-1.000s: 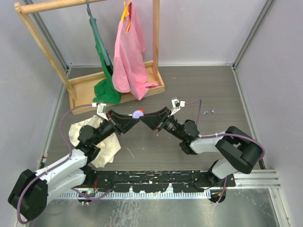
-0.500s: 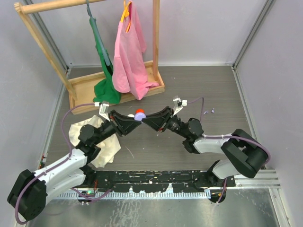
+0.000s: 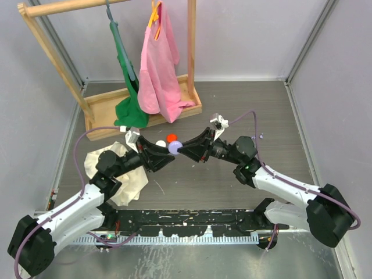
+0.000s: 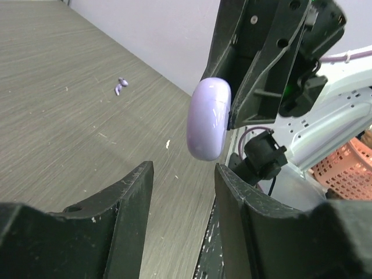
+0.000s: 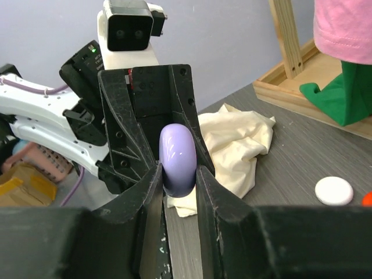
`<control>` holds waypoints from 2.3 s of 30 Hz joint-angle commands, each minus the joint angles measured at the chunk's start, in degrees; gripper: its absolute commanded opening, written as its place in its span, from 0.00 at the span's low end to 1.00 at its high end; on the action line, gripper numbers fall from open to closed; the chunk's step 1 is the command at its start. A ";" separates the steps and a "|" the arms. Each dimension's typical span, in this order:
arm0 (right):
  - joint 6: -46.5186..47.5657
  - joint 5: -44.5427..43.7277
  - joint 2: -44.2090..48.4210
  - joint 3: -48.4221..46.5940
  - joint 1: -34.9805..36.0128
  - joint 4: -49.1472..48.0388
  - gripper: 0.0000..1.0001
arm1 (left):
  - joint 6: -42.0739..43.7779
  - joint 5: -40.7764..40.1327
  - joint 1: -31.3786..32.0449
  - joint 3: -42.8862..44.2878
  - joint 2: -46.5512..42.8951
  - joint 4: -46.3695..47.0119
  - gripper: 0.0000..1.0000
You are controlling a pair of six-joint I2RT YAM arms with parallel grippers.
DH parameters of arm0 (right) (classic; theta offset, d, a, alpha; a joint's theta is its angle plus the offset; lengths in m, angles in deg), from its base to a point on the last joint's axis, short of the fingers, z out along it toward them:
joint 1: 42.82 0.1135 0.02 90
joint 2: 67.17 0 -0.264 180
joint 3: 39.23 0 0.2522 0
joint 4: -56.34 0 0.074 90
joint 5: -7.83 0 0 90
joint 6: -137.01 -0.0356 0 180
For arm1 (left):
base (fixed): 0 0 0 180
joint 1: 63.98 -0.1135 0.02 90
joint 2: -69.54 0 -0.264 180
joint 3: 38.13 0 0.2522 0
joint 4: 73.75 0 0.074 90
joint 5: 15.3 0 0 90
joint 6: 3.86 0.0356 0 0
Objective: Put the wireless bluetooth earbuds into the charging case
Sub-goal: Pick up the charging case at the center of the board.
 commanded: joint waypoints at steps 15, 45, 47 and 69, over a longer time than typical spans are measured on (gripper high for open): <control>22.39 8.03 5.32 -15.10 -0.16 39.29 0.11 | 5.62 12.32 -0.10 2.46 4.75 8.24 0.45; 31.49 10.64 -0.03 -22.86 1.40 49.69 0.11 | 3.40 16.65 0.16 1.47 10.51 16.62 0.31; 31.60 10.51 -0.25 -23.01 1.47 49.78 0.12 | 3.42 16.70 0.24 1.39 10.53 16.88 0.31; 34.64 7.77 2.31 -21.44 3.67 49.21 0.52 | 13.87 16.37 1.82 -2.77 9.23 19.38 0.00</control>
